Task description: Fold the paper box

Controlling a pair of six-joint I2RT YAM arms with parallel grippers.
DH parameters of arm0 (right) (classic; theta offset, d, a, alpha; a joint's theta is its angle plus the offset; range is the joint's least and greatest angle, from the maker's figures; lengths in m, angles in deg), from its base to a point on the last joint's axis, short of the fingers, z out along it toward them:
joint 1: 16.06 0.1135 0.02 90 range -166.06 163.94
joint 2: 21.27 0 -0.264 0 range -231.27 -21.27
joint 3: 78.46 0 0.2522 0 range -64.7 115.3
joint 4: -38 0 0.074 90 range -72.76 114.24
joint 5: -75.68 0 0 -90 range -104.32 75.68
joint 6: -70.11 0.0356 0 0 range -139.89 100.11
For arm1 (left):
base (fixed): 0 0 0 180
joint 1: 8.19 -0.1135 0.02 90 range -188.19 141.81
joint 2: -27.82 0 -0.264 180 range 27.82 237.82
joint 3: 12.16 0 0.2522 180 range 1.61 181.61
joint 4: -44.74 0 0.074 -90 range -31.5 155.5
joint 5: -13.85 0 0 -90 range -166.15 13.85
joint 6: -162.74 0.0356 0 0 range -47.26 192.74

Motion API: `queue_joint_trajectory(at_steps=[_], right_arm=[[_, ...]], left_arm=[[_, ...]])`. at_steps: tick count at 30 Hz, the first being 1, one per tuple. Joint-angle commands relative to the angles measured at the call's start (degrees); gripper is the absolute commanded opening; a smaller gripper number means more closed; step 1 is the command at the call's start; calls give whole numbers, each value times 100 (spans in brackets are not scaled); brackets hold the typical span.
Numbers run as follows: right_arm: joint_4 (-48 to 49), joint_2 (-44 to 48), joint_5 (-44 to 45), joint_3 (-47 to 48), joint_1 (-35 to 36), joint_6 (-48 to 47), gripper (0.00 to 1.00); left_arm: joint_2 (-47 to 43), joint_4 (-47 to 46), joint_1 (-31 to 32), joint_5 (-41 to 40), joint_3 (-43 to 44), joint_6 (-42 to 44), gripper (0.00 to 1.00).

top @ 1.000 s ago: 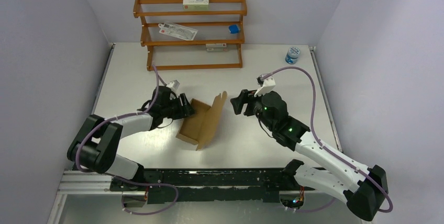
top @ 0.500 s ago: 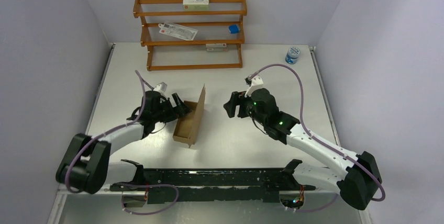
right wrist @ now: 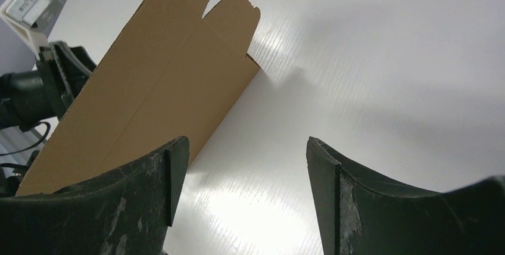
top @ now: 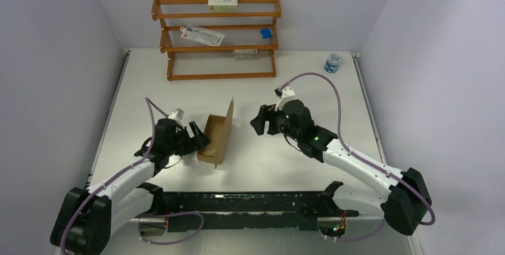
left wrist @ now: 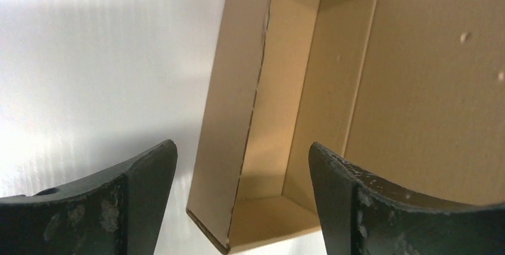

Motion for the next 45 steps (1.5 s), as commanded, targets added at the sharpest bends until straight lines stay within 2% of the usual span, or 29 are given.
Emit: queue_joint_trajectory(at_steps=[1, 7, 14, 18, 22, 29, 32, 38, 43, 45], right_arm=[[-123, 9, 264, 191, -30, -90, 76], [-398, -130, 510, 493, -51, -300, 77], [-1228, -469, 145, 1406, -48, -500, 77], [-1844, -672, -215, 2036, -38, -934, 78], [-2534, -1056, -656, 2788, -4, -1602, 78], [-2999, -1762, -1454, 3609, 38, -2718, 76], [-3285, -2209, -1525, 4007, 69, -3161, 75], [-3715, -2888, -1632, 4603, 202, -3762, 73], [-3968, -3390, -1376, 5101, 504, -3573, 69], [-3976, -3513, -1320, 5173, 576, -3504, 67]], left_arm=[[-360, -179, -23, 674, -292, -348, 85], [-376, -791, 437, 876, -575, -825, 84], [46, -1890, 1966, -145, -624, -1627, 84], [532, -2460, 2440, -413, -563, -1802, 85], [434, -1809, 2493, -687, -288, -1445, 87], [-1040, 632, 2478, -2042, 358, -491, 92], [-1358, 1423, 2463, -2564, 800, -127, 95], [-1480, 1738, 2432, -3071, 1329, 271, 96], [-1084, 2198, 2325, -3302, 1977, 648, 98], [-898, 2277, 2069, -3144, 2215, 805, 98]])
